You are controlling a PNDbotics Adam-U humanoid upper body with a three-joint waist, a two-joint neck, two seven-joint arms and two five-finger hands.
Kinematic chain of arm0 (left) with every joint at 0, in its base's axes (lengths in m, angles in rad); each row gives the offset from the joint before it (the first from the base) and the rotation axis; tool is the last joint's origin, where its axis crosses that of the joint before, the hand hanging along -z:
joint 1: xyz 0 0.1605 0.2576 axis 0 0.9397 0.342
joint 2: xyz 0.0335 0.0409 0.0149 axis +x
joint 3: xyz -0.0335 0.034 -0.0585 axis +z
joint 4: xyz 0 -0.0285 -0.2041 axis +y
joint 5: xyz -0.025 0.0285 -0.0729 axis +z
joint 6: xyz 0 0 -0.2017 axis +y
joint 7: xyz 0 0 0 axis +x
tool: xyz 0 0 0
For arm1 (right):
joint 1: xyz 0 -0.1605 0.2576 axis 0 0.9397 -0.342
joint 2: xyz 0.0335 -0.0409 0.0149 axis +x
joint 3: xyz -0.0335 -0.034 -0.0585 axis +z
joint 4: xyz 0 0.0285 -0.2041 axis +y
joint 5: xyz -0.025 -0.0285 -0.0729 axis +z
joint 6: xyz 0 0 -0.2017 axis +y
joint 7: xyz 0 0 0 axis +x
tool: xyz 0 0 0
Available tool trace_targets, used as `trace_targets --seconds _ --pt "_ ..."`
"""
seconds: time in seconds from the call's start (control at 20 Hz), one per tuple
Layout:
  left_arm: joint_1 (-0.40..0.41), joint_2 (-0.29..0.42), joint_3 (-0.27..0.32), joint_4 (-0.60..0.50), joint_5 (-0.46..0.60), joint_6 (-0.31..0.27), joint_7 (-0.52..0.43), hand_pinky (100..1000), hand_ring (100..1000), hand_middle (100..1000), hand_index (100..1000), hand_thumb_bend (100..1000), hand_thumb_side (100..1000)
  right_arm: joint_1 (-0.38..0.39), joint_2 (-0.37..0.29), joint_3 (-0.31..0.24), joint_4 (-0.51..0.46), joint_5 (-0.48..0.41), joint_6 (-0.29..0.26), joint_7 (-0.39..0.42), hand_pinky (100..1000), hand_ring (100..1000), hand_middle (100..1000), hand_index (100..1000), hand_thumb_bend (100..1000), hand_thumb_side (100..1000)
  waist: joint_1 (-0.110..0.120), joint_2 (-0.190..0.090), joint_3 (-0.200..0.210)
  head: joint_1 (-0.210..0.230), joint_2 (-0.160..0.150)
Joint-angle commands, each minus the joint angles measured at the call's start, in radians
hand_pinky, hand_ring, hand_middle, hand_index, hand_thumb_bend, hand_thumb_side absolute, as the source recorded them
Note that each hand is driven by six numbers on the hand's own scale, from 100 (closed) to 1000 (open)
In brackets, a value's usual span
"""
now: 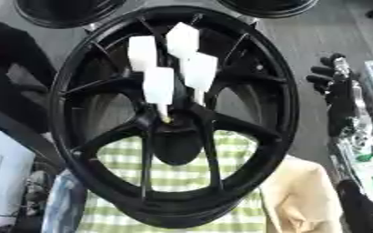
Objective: Pull the pin out of the wheel hub.
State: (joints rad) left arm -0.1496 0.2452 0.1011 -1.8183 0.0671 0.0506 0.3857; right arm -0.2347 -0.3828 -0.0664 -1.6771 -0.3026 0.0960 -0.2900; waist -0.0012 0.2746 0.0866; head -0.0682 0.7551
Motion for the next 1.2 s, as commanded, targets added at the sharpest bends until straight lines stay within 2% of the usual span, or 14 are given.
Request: trace_targets --seconds 0.05,0.35,0.6,0.7,0.8,0.95,1.2 --pt "-0.002 0.018 0.002 -0.022 0.0 0.001 0.0 797 788 714 759 298 728 -0.043 -0.104 0.012 -0.072 -0.011 0.001 0.009 904 759 718 830 100 782 -0.004 -0.024 -0.003 0.002 0.008" --pt "0.005 0.032 -0.002 -0.017 -0.002 0.002 -0.003 797 791 715 759 297 726 -0.182 -0.292 0.073 -0.195 -0.08 0.017 0.081 917 792 762 857 100 726 -0.01 -0.044 -0.006 0.007 0.015" --pt "0.012 0.046 -0.006 -0.013 -0.003 0.003 -0.008 797 793 716 759 296 726 -0.327 -0.423 0.156 -0.297 -0.137 0.072 0.166 911 796 766 856 100 680 -0.018 -0.056 -0.01 0.007 0.015" --pt "0.015 0.052 -0.008 -0.011 -0.003 0.003 -0.01 797 793 716 759 296 726 -0.398 -0.475 0.2 -0.317 -0.153 0.094 0.21 907 799 768 856 100 632 -0.022 -0.061 -0.01 0.007 0.015" --pt "0.02 0.058 -0.01 -0.008 -0.002 0.004 -0.012 797 794 716 759 296 728 -0.464 -0.516 0.246 -0.321 -0.143 0.11 0.272 905 805 773 859 100 596 -0.026 -0.065 -0.009 0.005 0.015" --pt "0.025 0.068 -0.013 -0.005 0.0 0.004 -0.015 797 794 717 759 295 729 -0.554 -0.542 0.302 -0.323 -0.097 0.135 0.369 901 806 776 861 100 574 -0.031 -0.069 -0.009 0.002 0.015" --pt "0.029 0.083 -0.019 -0.001 0.002 0.005 -0.021 797 796 718 759 293 732 -0.671 -0.555 0.4 -0.323 0.024 0.177 0.542 874 796 782 869 100 613 -0.04 -0.071 -0.009 -0.002 0.015"
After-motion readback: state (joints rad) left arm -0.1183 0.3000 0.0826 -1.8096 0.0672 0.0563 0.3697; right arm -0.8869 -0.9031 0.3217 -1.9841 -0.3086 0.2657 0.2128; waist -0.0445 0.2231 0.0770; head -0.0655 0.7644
